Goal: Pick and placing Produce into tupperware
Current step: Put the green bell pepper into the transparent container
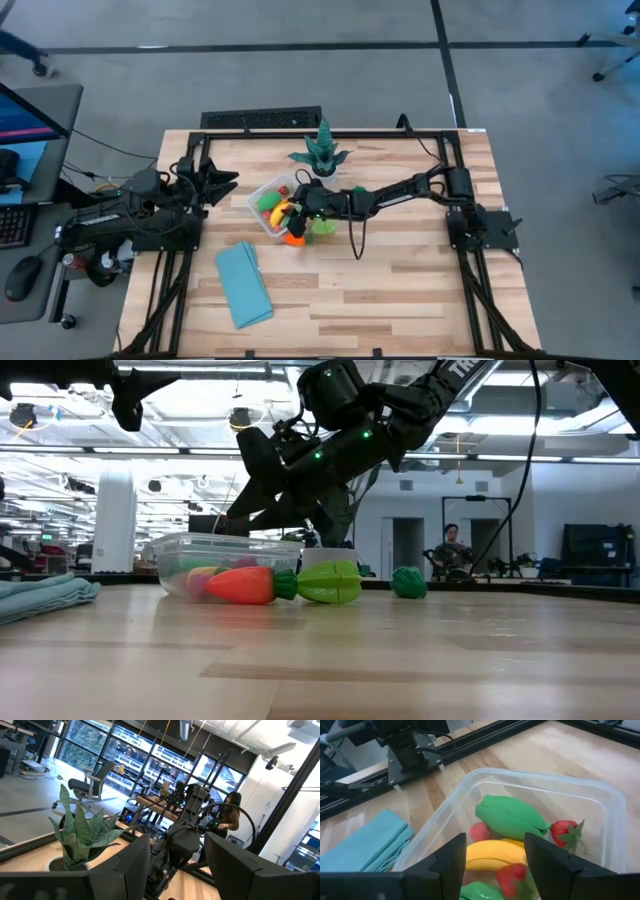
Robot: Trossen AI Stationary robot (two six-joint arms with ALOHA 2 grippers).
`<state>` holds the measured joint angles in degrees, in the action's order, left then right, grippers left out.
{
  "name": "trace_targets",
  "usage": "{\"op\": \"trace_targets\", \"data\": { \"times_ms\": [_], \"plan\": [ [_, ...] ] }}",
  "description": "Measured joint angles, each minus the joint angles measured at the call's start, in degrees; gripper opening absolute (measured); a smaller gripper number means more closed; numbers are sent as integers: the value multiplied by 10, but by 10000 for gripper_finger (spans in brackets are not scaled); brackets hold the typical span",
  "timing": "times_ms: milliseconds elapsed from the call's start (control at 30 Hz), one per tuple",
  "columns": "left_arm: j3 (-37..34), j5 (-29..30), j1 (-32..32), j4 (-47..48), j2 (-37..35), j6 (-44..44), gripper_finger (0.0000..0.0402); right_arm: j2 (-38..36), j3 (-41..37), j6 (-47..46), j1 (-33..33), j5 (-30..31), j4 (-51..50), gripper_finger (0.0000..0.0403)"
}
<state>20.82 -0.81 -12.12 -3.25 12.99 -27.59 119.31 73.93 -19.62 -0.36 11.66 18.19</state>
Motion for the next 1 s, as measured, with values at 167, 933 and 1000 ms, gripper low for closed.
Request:
{"op": "trace_targets", "data": {
  "times_ms": [167,933,1000],
  "plan": [
    [0,0,0,20,0,0,178,0,0,1,4,-40,22,207],
    [0,7,44,120,30,15,178,-216,-1,107,51,-52,-314,183],
    [0,19,57,120,43,18,178,-232,-1,102,56,-36,-368,181]
  ]
}}
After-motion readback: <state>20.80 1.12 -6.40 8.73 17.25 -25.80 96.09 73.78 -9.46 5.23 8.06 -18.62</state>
